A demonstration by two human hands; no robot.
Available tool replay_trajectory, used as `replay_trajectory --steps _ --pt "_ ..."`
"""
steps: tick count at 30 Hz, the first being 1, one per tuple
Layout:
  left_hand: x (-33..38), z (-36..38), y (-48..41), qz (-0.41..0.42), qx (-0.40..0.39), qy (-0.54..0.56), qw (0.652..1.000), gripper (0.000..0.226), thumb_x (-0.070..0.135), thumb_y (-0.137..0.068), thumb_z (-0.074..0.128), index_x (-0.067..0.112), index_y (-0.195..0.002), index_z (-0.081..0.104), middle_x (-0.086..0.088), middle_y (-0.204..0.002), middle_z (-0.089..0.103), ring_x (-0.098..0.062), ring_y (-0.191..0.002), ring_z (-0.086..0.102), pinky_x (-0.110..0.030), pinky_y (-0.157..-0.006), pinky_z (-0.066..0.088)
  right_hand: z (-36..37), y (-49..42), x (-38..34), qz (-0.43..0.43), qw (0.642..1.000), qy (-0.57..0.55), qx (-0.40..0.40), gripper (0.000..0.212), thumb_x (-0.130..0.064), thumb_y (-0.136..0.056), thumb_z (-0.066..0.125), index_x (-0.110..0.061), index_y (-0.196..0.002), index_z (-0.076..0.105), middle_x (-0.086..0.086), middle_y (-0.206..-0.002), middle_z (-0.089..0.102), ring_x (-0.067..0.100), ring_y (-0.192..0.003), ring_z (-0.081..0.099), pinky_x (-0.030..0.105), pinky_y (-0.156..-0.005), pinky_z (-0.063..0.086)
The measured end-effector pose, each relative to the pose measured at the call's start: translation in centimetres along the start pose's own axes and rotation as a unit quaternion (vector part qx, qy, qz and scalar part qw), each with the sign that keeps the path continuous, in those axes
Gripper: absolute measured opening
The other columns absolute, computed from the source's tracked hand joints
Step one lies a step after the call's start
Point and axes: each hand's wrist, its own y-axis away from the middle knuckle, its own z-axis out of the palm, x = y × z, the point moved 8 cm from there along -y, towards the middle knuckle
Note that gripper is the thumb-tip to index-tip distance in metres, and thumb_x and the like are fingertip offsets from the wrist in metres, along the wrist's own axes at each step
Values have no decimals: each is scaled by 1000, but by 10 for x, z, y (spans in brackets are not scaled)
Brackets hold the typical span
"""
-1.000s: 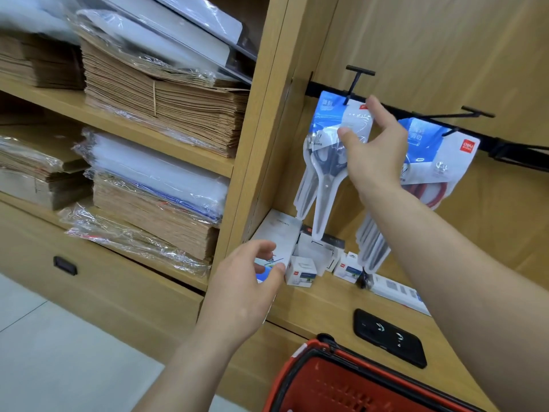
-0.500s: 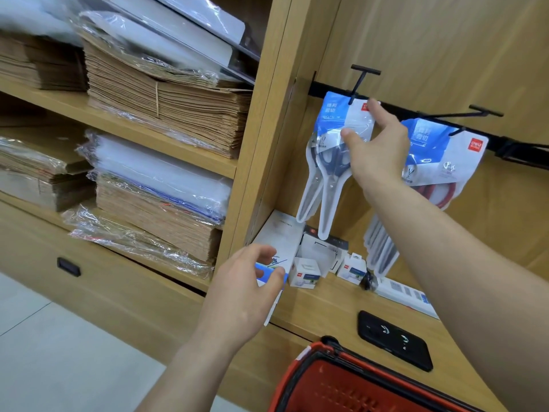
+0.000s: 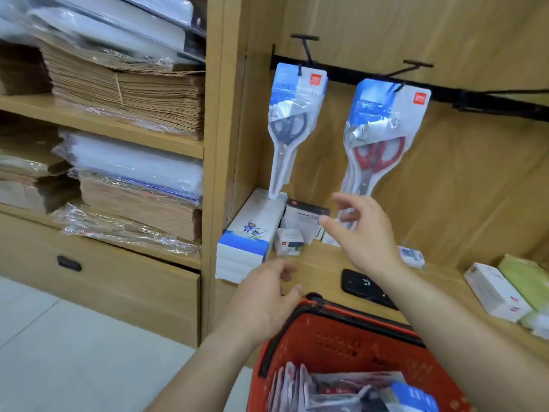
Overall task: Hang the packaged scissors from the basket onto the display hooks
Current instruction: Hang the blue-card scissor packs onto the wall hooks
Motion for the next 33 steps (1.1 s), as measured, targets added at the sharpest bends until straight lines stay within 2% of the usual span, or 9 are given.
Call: replay_trajectory --steps 4,9,14,18,22,24,27,30,33 --pt "9 60 21 19 -109 -70 991 39 41 -95 68 24 -130 61 7 -116 67 -16 -105 66 -33 -95 52 -13 97 92 102 989 30 -103 31 -33 -84 82 -34 -112 68 -12 -105 59 9 -84 64 37 -87 56" --pt "5 138 51 -16 -226 -87 970 47 42 -97 68 17 -134 55 4 -116 64 -13 -96 60 -24 -82 43 -38 209 193 202 946 113 -227 24 -38 -87 79 -33 -107 67 -12 -100 57 3 -82 61 26 -75 43" --pt "-12 185 69 -54 -280 -131 950 54 45 -96 69 16 -139 52 -1 -128 65 -15 -99 59 -24 -79 39 -62 260 260 268 939 85 -196 18 -16 -84 81 -18 -100 73 2 -97 74 11 -78 64 11 -66 42" --pt "-16 212 71 -50 -295 -145 943 59 46 -94 71 17 -143 53 -1 -139 61 -15 -112 59 -26 -90 44 -53 271 283 299 933 30 -197 37 -17 -90 75 -12 -125 65 7 -110 70 15 -85 66 26 -80 49" --pt "-17 244 68 -42 -305 -133 942 62 50 -97 66 25 -151 48 -1 -154 50 -21 -138 51 -33 -110 43 -49 279 296 350 919 -1 -183 59 -32 -96 70 -7 -145 50 7 -119 65 25 -111 64 26 -85 40" --pt "-17 260 67 -39 -318 -141 937 60 49 -99 63 28 -153 46 -3 -153 49 -23 -139 49 -35 -114 40 -43 278 297 382 904 -35 -188 50 -41 -95 70 -11 -133 59 6 -111 69 25 -104 66 32 -83 45" --pt "-21 280 63 -32 -327 -164 930 58 53 -95 62 29 -147 52 -3 -143 56 -25 -134 52 -41 -112 42 -27 273 293 398 896 -78 -180 25 -42 -88 78 -21 -99 68 -2 -83 69 18 -77 63 28 -64 43" --pt "-22 286 57 -25 -310 -175 934 56 52 -91 71 32 -141 55 1 -133 59 -23 -125 56 -43 -105 46 -17 269 291 406 897 -96 -146 42 -29 -80 87 -20 -106 55 -10 -91 61 12 -83 59 24 -63 42" --pt "-21 286 56 -24 -304 -173 936 59 51 -88 75 32 -139 55 6 -133 61 -17 -120 58 -39 -101 49 -14 263 289 402 900 -86 -142 51 -12 -82 84 -24 -112 45 -8 -97 56 15 -83 57 23 -59 40"
